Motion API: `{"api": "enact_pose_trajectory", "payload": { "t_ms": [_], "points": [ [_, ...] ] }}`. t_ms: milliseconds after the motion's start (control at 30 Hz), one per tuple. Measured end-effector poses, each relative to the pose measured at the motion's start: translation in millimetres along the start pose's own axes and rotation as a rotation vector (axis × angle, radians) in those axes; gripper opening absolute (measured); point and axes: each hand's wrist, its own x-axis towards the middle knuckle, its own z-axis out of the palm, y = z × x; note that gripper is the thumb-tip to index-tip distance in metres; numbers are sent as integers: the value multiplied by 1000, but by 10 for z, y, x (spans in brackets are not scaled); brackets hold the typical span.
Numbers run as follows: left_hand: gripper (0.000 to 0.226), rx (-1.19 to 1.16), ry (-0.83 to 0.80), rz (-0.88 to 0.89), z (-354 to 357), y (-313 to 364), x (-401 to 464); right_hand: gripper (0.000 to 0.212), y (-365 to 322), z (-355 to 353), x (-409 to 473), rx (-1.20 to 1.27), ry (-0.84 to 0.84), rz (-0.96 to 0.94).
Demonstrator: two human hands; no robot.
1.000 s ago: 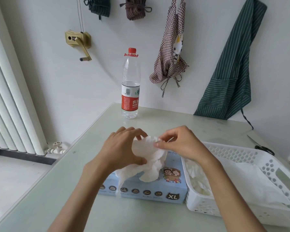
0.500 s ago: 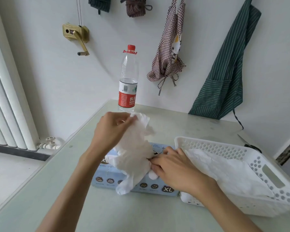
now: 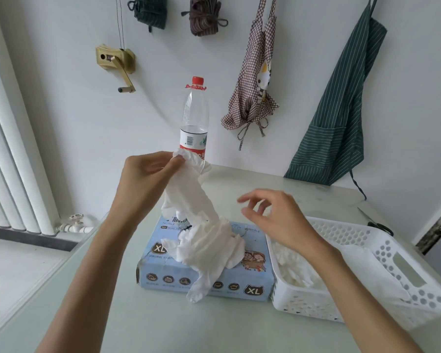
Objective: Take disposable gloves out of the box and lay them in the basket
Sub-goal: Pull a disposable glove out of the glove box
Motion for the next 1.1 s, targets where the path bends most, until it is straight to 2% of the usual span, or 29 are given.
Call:
{"api": "enact_pose_trajectory", "payload": {
  "t_ms": [67, 167, 233, 300, 433, 533, 600, 700, 833, 900, 967, 1033, 1100],
  "points": [
    [19, 27, -49, 12, -10, 105, 24, 39, -136, -108, 35, 168, 17, -10],
    [18, 86, -155, 43, -3, 310, 75, 87, -421, -224, 50, 342, -169, -69],
    [23, 134, -266, 65, 11, 426, 106, 95, -551, -276, 81, 406, -199, -77],
    [21, 126, -345, 75, 30, 522, 109, 85, -620, -362, 111, 433, -155, -58],
    [19, 61, -418, 53, 115, 685, 91, 29, -624, -526, 53, 429, -49, -99],
    [15, 62, -458, 26, 204, 742, 95, 5, -554, -628, -10, 478, 76, -95],
    [18, 25, -493, -29, 292, 745, 86, 7, -497, -711, -44, 526, 117, -55],
    [18, -51, -540, -122, 464, 687, 33, 17, -398, -772, -74, 551, 88, 52],
    [10, -49, -571, -199, 701, 554, -26, 35, -216, -799, -137, 642, -123, 137],
    [12, -60, -556, -221, 791, 504, -31, 48, -132, -777, -161, 581, -176, 121],
    [13, -63, -540, -228, 862, 477, -12, 40, -61, -773, -150, 464, -84, 113],
    [14, -32, -546, -216, 903, 461, 21, 15, -20, -780, -119, 471, 21, 136],
    [31, 25, -606, -177, 920, 420, 61, 4, 22, -805, -78, 495, 85, 177]
  ]
}}
